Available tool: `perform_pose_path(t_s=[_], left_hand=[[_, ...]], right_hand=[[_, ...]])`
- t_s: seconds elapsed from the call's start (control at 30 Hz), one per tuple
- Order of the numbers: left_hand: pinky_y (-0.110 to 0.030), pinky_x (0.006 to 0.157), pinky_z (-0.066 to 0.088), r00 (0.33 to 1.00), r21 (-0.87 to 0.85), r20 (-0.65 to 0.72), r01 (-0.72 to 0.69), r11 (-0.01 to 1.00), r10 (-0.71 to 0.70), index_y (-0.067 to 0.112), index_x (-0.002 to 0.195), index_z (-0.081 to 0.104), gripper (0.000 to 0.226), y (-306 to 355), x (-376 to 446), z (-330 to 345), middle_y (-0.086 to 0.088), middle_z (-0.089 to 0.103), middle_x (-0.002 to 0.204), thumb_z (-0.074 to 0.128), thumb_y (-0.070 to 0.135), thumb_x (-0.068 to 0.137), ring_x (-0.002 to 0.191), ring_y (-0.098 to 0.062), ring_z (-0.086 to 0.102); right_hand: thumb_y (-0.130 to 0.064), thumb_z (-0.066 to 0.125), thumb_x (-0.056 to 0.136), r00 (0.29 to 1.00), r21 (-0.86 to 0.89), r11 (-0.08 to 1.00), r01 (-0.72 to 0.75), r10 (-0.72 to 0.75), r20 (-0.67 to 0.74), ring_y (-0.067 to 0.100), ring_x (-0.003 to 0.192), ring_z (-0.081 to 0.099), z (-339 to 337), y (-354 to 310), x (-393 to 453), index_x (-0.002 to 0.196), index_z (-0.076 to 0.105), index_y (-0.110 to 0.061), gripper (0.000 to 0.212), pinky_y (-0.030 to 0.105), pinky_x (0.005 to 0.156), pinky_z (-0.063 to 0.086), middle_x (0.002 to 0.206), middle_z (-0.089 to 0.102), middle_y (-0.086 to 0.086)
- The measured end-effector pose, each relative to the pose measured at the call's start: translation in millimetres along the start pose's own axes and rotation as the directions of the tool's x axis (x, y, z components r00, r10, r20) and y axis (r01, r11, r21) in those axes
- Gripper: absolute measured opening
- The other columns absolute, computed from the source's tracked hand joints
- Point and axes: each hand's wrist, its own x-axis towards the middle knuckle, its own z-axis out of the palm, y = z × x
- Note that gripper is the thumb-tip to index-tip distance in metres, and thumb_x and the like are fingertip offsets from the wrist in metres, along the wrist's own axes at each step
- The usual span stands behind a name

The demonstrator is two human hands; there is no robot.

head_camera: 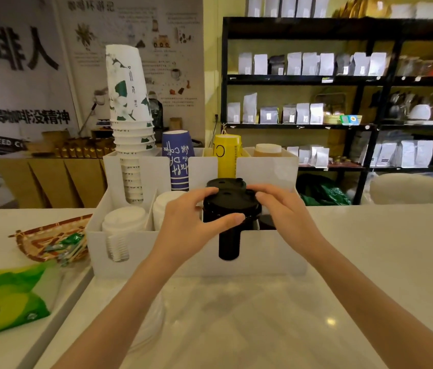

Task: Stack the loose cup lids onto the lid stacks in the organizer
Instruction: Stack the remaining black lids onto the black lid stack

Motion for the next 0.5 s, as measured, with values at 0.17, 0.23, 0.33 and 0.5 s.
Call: perform_pose_path(t_s=[0.17, 0.23, 0.33, 0.5], left_hand=[[-0.01, 0.077, 0.046, 0.998, -0.005, -0.046, -0.035, 0.999, 0.035, 0.026, 0.109, 0.059, 0.069, 2.9, 18.7, 1.2, 0.025, 0.057, 0.093, 0.066, 0.059, 0.05, 0.093, -0.001, 0.056], [-0.006, 0.077, 0.043, 0.997, -0.004, -0.06, -0.045, 0.999, 0.045, 0.025, 0.11, 0.059, 0.068, 1.0, 28.6, 3.5, 0.021, 0.059, 0.094, 0.066, 0.058, 0.051, 0.092, -0.001, 0.057], [-0.008, 0.079, 0.044, 0.996, -0.016, -0.087, -0.034, 0.999, 0.033, 0.023, 0.112, 0.058, 0.07, -2.2, 41.2, 7.5, 0.01, 0.063, 0.103, 0.067, 0.056, 0.051, 0.095, -0.007, 0.057], [-0.019, 0.085, 0.046, 0.994, -0.011, -0.11, -0.014, 1.0, 0.013, 0.022, 0.116, 0.056, 0.064, -16.8, 56.0, 18.5, 0.005, 0.062, 0.113, 0.073, 0.046, 0.059, 0.102, -0.009, 0.055]], right_hand=[[-0.014, 0.041, 0.09, 0.998, 0.118, 0.992, 0.055, -0.053, -0.027, -0.015, 0.086, 0.052, -4.4, -4.0, 22.7, 0.108, 0.062, -0.021, 0.028, -0.006, 0.071, 0.035, 0.091, 0.06, -0.018], [-0.014, 0.042, 0.09, 0.996, 0.125, 0.988, 0.086, -0.08, -0.046, -0.015, 0.088, 0.051, -5.4, -2.3, 33.7, 0.109, 0.062, -0.019, 0.028, -0.005, 0.073, 0.036, 0.092, 0.06, -0.02], [-0.016, 0.042, 0.09, 0.993, 0.134, 0.987, 0.093, -0.082, -0.085, -0.003, 0.098, 0.051, -4.0, 0.0, 48.0, 0.11, 0.062, -0.021, 0.028, 0.008, 0.08, 0.039, 0.097, 0.06, -0.015], [-0.018, 0.04, 0.091, 0.995, 0.215, 0.974, 0.073, -0.057, -0.075, 0.0, 0.104, 0.051, 6.1, 13.6, 65.3, 0.117, 0.056, -0.021, 0.031, 0.014, 0.087, 0.041, 0.107, 0.06, -0.012]])
